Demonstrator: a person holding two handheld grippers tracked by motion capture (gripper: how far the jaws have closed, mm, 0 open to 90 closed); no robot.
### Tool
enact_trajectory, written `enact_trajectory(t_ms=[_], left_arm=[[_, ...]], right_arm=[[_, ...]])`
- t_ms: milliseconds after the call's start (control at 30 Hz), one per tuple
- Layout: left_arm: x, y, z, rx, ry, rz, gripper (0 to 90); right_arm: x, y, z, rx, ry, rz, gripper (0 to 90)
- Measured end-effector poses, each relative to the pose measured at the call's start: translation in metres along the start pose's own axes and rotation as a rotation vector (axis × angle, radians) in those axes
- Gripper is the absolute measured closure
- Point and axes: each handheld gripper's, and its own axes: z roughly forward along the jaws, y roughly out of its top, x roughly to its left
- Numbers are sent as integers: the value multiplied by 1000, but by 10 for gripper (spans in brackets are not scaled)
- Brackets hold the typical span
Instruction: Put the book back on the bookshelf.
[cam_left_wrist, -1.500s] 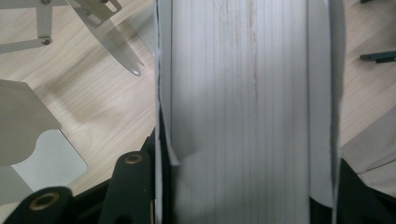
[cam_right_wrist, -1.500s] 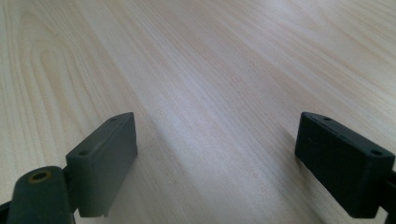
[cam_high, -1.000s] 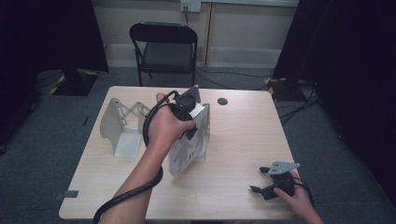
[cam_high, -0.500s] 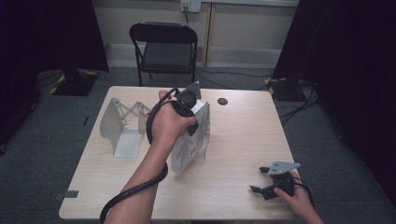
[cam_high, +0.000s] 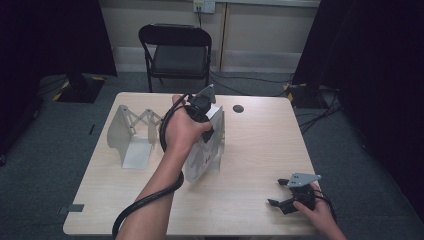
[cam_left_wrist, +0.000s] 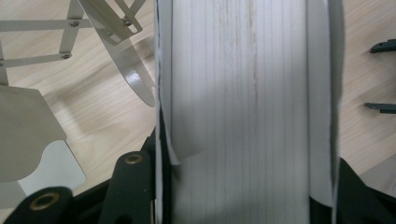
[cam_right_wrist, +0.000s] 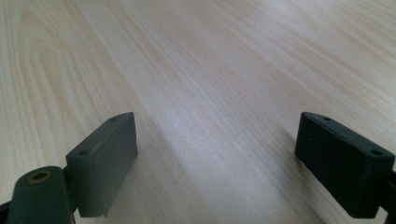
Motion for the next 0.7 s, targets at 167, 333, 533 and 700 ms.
enact_trajectory(t_ms=[167, 333, 533, 700], left_arm=[[1, 2, 2, 0, 1, -7, 532], [2, 4, 5, -9, -1, -29, 532], [1, 7, 8, -18, 14, -44, 532], [3, 10, 9, -24, 13, -54, 532]], right_arm=[[0, 0, 0, 0, 0, 0, 123], [0, 0, 0, 0, 0, 1, 124], [0, 0, 0, 0, 0, 0, 124], [0, 0, 0, 0, 0, 0, 123]])
